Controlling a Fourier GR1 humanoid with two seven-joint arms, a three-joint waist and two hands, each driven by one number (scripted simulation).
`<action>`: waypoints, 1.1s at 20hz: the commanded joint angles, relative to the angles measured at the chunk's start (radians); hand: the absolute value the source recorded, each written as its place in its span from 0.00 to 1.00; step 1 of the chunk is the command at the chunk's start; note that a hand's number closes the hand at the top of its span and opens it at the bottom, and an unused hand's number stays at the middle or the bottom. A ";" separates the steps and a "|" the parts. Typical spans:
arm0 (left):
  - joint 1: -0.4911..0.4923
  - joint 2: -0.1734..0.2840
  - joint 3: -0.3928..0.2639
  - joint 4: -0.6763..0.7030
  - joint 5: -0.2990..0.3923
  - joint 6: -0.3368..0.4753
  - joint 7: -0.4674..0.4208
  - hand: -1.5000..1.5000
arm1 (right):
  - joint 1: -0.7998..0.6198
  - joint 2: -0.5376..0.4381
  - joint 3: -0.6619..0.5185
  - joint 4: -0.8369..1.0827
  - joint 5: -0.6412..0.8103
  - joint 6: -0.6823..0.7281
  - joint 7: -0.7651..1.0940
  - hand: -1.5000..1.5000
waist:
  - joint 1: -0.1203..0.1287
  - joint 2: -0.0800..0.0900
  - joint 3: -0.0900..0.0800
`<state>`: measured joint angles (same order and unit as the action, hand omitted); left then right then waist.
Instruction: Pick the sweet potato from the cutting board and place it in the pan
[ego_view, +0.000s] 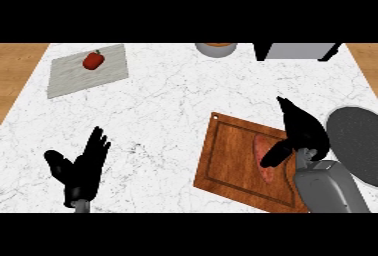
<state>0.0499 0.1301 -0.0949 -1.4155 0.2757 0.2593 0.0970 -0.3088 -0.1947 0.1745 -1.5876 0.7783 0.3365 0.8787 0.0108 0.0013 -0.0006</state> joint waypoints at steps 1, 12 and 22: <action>0.036 -0.034 -0.024 -0.033 -0.019 0.028 0.000 0.50 | 0.004 -0.041 -0.040 0.062 -0.069 0.132 -0.010 0.00 | -0.006 -0.001 0.001; 0.030 -0.062 0.004 -0.002 -0.054 0.013 -0.033 0.50 | 0.038 0.020 -0.039 0.023 -0.076 0.215 0.029 0.00 | -0.010 -0.002 0.000; -0.003 -0.042 0.065 0.018 -0.039 -0.052 0.005 0.50 | 0.027 0.045 -0.062 0.184 0.033 0.021 -0.155 0.00 | -0.009 -0.001 0.001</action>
<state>0.0881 0.1037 -0.0521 -1.4685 0.2403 0.2256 0.1284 -0.2520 -0.1496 0.1335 -1.4416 0.7859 0.3812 0.7502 0.0023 -0.0002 0.0002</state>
